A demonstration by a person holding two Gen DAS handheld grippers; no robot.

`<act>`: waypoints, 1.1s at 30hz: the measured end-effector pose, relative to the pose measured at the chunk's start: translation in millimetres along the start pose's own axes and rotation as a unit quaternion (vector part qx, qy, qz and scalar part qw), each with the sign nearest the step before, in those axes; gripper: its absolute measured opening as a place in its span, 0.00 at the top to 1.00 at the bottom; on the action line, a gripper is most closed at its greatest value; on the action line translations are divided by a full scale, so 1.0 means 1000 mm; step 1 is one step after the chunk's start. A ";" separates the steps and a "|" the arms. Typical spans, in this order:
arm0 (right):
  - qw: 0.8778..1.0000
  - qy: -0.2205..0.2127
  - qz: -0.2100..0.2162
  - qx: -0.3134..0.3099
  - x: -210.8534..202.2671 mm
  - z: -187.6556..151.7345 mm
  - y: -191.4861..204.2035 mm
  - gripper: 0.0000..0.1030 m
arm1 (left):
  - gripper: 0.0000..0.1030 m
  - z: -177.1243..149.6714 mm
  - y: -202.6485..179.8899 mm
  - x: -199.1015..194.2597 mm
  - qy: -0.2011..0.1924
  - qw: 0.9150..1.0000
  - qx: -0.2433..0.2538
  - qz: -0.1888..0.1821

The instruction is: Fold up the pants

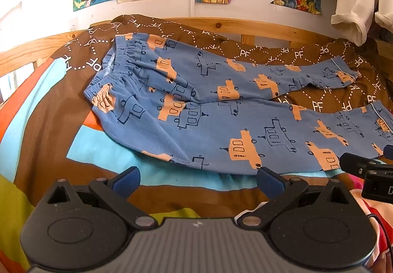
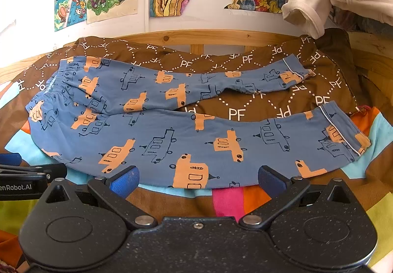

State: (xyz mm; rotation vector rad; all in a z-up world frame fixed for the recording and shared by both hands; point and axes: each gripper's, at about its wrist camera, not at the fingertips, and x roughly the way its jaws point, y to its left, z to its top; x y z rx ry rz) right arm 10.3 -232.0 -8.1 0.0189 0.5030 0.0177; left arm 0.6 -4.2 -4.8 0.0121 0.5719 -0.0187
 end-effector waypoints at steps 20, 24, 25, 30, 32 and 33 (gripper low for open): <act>1.000 0.001 0.000 0.000 0.000 0.000 0.000 0.01 | 0.00 0.000 0.000 0.000 0.001 1.000 0.000 0.000; 1.000 0.002 0.000 0.001 0.001 -0.002 -0.001 0.01 | 0.00 -0.001 0.000 0.000 0.003 1.000 -0.001 -0.003; 1.000 0.004 0.001 0.001 0.001 -0.003 -0.001 0.01 | 0.00 -0.001 0.001 0.001 0.004 1.000 -0.002 -0.006; 1.000 0.008 0.000 0.001 0.004 -0.003 -0.001 0.01 | 0.00 -0.002 -0.001 0.003 0.013 1.000 0.001 -0.009; 1.000 0.008 0.001 0.000 0.004 -0.003 -0.001 0.01 | 0.00 -0.001 -0.002 0.005 0.021 1.000 0.000 -0.011; 1.000 0.008 0.001 -0.001 0.004 -0.002 -0.001 0.01 | 0.00 -0.001 -0.001 0.006 0.027 1.000 -0.003 -0.013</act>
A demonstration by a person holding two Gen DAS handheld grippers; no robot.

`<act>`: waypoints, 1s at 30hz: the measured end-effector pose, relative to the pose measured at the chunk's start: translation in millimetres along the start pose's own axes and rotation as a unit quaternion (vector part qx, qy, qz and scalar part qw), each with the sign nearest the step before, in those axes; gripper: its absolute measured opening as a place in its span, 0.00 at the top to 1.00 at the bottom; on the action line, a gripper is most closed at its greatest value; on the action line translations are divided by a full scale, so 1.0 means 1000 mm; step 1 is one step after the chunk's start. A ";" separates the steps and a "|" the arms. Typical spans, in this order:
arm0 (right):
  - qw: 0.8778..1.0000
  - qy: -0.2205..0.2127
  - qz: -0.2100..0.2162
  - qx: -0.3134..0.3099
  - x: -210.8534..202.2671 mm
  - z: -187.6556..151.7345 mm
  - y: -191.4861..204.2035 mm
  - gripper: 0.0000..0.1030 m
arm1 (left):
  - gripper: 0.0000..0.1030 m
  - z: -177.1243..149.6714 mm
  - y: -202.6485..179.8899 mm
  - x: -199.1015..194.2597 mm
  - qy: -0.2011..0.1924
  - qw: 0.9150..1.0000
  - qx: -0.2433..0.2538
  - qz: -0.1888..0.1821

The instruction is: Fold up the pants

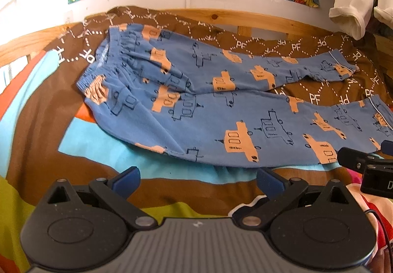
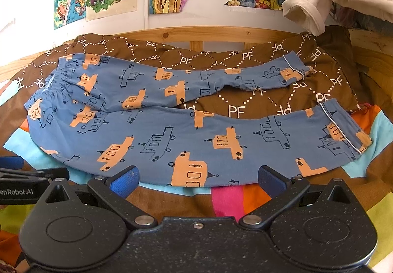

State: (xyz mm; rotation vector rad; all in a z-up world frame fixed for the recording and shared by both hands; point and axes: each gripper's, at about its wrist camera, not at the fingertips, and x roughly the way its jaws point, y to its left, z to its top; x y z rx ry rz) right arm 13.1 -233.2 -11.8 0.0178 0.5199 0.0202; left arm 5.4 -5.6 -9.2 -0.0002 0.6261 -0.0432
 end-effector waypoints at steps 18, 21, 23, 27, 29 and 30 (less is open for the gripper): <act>0.979 0.106 0.177 0.006 0.090 0.084 -0.060 0.01 | 0.00 0.121 0.020 0.050 -0.019 0.998 0.037 -0.050; 0.963 0.110 0.247 -0.020 0.112 0.118 -0.067 0.01 | 0.00 0.155 0.027 0.066 -0.036 0.997 0.053 -0.041; 0.958 0.114 0.256 -0.061 0.125 0.145 -0.063 0.01 | 0.00 0.179 0.033 0.080 -0.041 0.997 0.063 -0.033; 0.950 0.136 0.242 -0.143 0.156 0.206 -0.051 0.01 | 0.00 0.228 0.042 0.109 -0.040 0.994 0.103 -0.010; 0.941 0.166 0.229 -0.187 0.175 0.235 -0.044 0.01 | 0.00 0.251 0.047 0.126 -0.036 0.991 0.127 0.001; 0.933 0.177 0.225 -0.219 0.185 0.245 -0.039 0.01 | 0.00 0.260 0.049 0.135 -0.034 0.990 0.136 0.003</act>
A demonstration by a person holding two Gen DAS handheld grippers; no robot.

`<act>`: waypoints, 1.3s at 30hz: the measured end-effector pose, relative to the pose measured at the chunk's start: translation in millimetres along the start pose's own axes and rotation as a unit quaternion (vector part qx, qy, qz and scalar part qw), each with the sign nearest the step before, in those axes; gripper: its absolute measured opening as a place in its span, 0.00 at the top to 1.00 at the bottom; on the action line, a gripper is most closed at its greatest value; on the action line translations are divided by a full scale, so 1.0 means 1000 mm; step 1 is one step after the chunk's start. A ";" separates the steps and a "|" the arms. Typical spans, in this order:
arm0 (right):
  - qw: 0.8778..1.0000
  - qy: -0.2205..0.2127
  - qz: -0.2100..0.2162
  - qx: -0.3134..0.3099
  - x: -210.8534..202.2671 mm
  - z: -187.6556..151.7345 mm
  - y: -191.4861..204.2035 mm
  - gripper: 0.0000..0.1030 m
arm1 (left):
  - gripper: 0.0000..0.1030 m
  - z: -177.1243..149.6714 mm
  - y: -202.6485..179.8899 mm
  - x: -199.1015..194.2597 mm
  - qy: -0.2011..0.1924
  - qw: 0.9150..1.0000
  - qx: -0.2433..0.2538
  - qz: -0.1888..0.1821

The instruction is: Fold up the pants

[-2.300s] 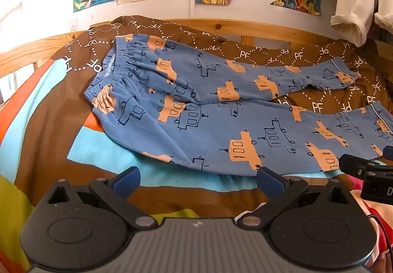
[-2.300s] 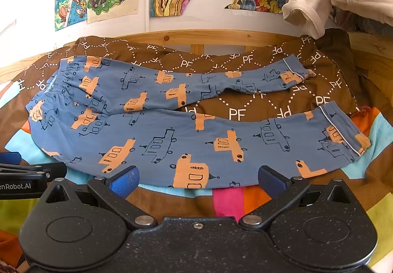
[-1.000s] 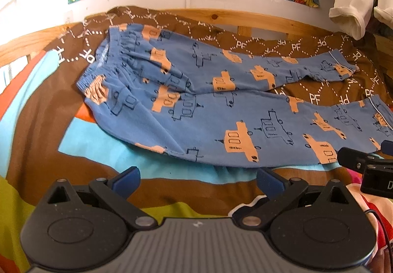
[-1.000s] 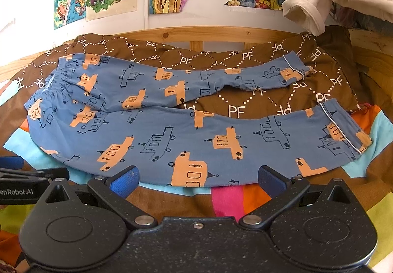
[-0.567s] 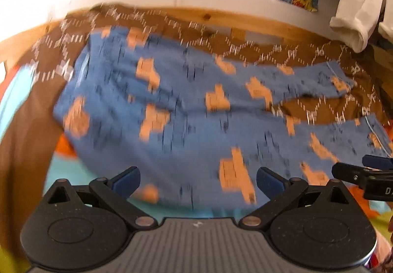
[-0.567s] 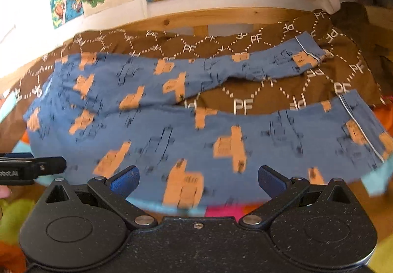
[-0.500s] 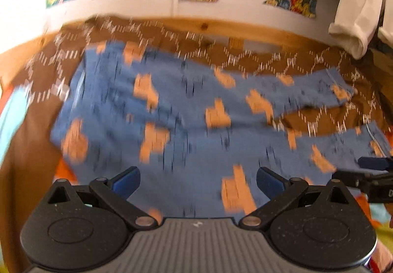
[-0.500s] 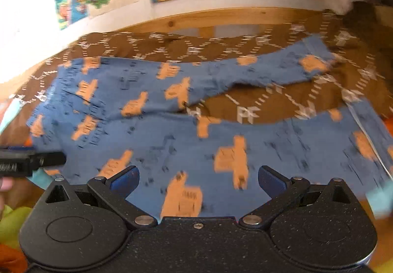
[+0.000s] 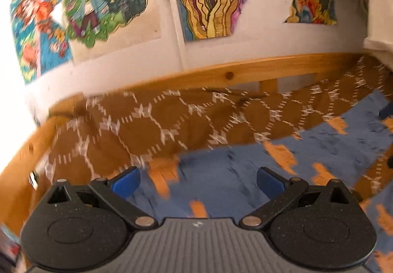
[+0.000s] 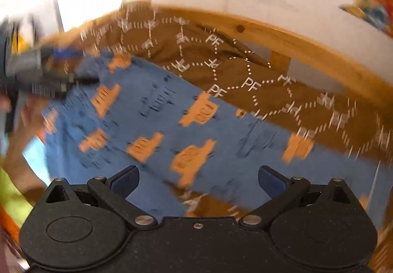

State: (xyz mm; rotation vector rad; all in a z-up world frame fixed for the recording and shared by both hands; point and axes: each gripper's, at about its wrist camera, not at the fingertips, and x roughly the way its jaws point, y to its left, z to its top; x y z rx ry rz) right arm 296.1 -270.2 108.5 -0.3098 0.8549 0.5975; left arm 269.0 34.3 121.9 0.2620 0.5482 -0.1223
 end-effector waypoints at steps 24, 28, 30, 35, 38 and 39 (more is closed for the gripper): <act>0.987 0.043 0.096 -0.120 0.186 0.070 -0.049 0.70 | 0.96 0.027 0.006 0.114 0.170 0.945 0.278 -0.036; 0.980 0.047 0.112 -0.159 0.180 0.066 -0.038 0.98 | 0.99 0.027 -0.002 0.106 0.146 0.946 0.288 -0.017; 0.980 0.028 0.095 -0.171 0.172 0.068 -0.035 0.99 | 0.99 0.030 -0.003 0.100 0.131 0.950 0.283 -0.002; 0.985 -0.055 0.012 -0.164 0.145 0.089 -0.036 1.00 | 0.99 0.049 0.005 0.102 0.113 0.961 0.248 0.039; 0.990 -0.063 -0.011 -0.129 0.152 0.101 -0.039 0.99 | 0.98 0.052 0.009 0.123 0.142 0.963 0.223 0.040; 0.990 -0.053 -0.015 -0.133 0.159 0.103 -0.036 0.99 | 0.94 0.051 0.011 0.128 0.151 0.963 0.220 0.038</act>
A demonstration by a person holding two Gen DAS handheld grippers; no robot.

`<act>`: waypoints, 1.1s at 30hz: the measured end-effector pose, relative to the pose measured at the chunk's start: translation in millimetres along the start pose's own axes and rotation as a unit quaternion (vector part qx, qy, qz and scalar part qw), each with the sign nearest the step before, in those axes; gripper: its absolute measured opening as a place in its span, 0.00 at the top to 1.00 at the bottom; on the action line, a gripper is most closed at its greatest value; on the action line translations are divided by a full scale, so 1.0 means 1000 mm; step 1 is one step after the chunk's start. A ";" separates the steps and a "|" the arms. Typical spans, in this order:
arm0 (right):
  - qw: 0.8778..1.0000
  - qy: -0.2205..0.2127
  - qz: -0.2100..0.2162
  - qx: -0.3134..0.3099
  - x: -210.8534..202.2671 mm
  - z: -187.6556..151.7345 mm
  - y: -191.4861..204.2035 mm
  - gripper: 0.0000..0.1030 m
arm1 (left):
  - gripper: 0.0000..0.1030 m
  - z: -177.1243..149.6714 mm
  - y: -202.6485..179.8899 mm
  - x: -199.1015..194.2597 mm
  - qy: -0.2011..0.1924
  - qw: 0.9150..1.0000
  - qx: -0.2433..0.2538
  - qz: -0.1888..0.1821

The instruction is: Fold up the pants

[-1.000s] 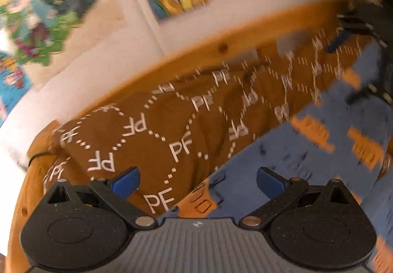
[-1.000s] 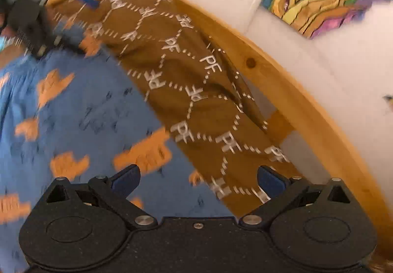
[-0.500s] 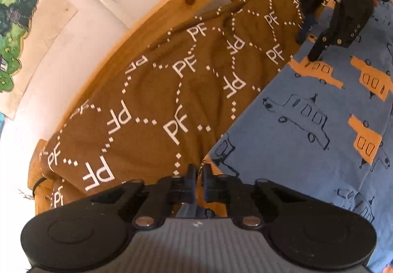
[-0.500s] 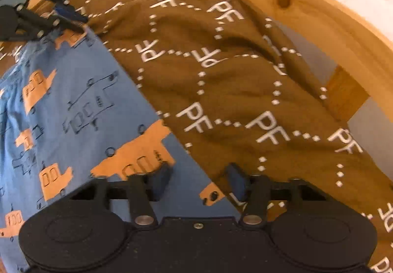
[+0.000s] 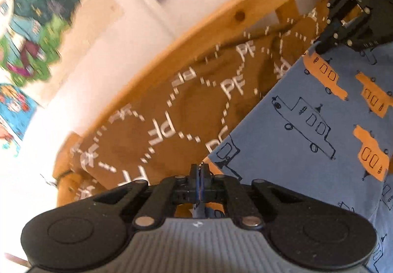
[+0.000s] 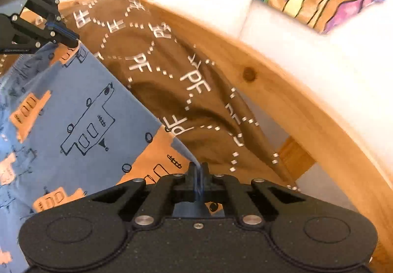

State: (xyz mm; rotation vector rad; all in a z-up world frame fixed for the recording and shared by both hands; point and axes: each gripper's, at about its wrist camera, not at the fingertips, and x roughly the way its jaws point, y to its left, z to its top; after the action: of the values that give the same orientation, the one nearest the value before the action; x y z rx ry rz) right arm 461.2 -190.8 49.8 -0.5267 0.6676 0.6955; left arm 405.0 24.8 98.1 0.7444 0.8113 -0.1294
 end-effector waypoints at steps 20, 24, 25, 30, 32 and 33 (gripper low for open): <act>0.998 0.022 0.034 0.053 0.030 -0.010 -0.001 0.84 | 0.87 -0.020 0.025 -0.005 0.035 0.996 -0.011 -0.081; 0.997 -0.007 0.033 0.076 0.015 -0.018 0.001 1.00 | 0.97 -0.023 0.021 -0.013 0.023 0.996 -0.027 -0.077; 0.997 -0.012 0.031 0.070 0.010 -0.020 0.003 1.00 | 0.98 -0.024 0.021 -0.018 0.015 0.997 -0.028 -0.073; 0.995 -0.068 0.016 0.069 -0.045 -0.032 0.024 1.00 | 0.98 -0.044 0.015 -0.057 -0.046 0.998 -0.012 -0.047; 0.993 -0.089 0.001 0.072 -0.074 -0.043 0.035 1.00 | 0.98 -0.056 0.006 -0.076 -0.071 0.997 0.011 -0.035; 0.993 -0.095 -0.004 0.073 -0.086 -0.048 0.039 1.00 | 0.98 -0.064 0.000 -0.086 -0.084 0.996 0.027 -0.027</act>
State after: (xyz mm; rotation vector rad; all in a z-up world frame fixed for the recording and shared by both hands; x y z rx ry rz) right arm 365.6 -230.6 69.8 -0.3234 0.5321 0.6750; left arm 306.4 51.7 129.0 0.7515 0.6698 -0.2609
